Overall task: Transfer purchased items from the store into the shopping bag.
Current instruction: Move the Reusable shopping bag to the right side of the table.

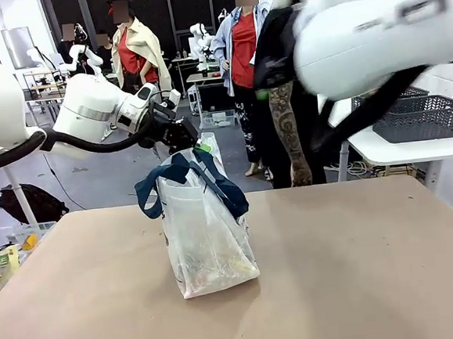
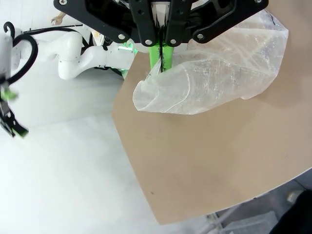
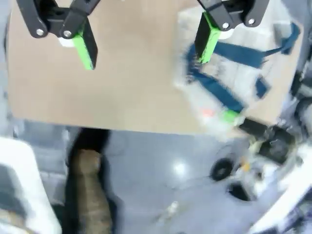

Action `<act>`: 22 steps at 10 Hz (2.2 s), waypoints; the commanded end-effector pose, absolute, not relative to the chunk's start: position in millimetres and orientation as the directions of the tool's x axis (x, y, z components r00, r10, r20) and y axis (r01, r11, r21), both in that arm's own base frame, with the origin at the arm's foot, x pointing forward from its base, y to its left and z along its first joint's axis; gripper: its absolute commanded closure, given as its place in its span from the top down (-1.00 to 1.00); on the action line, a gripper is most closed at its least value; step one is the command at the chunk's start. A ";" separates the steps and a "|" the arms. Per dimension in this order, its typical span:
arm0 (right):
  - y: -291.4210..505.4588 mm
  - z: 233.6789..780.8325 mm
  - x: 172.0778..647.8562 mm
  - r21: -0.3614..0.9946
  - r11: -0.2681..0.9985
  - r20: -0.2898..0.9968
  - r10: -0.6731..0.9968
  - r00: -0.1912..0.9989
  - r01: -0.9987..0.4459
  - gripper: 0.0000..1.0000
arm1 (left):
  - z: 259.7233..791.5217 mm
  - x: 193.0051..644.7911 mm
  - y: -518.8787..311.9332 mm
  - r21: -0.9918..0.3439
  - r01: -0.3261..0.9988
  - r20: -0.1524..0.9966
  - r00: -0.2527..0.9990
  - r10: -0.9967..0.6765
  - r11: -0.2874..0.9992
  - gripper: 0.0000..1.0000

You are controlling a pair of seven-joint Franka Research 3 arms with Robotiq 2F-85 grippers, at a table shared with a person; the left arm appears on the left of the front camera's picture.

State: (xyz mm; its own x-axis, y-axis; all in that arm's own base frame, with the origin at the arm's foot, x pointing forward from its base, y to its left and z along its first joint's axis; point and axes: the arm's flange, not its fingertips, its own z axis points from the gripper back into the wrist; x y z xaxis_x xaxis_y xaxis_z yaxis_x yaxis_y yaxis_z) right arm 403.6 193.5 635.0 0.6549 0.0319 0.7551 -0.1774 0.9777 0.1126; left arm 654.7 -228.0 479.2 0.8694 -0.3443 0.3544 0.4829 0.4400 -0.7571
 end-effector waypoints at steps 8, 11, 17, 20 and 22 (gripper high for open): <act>-6.1 583.5 389.0 0.317 0.859 0.500 -0.512 0.699 0.403 1.00 | 482.7 659.4 -241.1 -0.652 0.439 0.318 0.899 -0.302 0.618 -1.00; -6.1 583.5 389.0 0.317 0.859 0.500 -0.512 0.699 0.403 1.00 | 517.5 634.3 -204.4 -0.631 0.433 0.405 0.892 -0.203 0.644 -1.00; -6.1 583.5 389.0 0.317 0.859 0.500 -0.512 0.699 0.403 1.00 | 583.6 537.5 -83.9 -0.586 0.146 0.429 0.890 0.153 0.797 -1.00; -6.1 583.5 389.0 0.317 0.859 0.500 -0.512 0.699 0.403 1.00 | 607.9 496.3 -18.7 -0.610 0.004 0.385 0.875 0.293 0.793 -1.00; -6.1 583.5 389.0 0.317 0.859 0.500 -0.512 0.699 0.403 1.00 | 622.3 476.0 14.8 -0.609 -0.044 0.358 0.876 0.324 0.792 -1.00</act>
